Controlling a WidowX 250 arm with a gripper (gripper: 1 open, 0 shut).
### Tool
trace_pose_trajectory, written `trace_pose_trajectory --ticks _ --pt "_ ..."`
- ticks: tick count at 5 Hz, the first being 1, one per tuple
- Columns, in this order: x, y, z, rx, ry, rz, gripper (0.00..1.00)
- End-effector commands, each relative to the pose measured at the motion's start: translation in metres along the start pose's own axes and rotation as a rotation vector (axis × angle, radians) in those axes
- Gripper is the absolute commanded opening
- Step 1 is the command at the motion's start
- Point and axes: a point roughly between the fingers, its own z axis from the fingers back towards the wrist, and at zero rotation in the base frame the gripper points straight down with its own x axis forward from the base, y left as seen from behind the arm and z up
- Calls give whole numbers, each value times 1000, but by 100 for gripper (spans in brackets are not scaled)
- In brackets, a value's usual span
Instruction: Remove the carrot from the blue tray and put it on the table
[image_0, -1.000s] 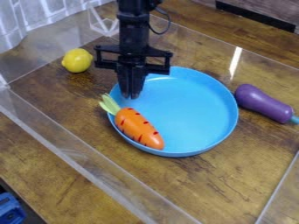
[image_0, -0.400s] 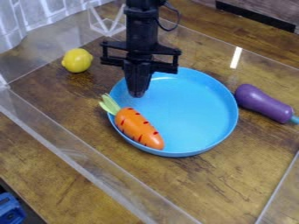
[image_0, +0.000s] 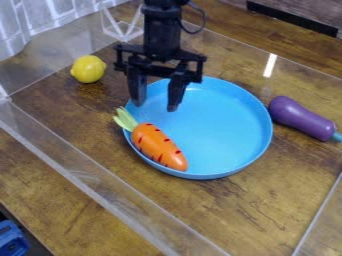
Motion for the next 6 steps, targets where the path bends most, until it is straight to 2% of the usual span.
trace_pose_trajectory --ticks 1,2,4,6 --pt "4 6 39 -19 -101 -28 100" --pt "1 10 43 -22 -105 -20 100" --pt "-30 8 12 -56 -129 130 100" --pt "-24 -13 -17 -76 -144 201 100"
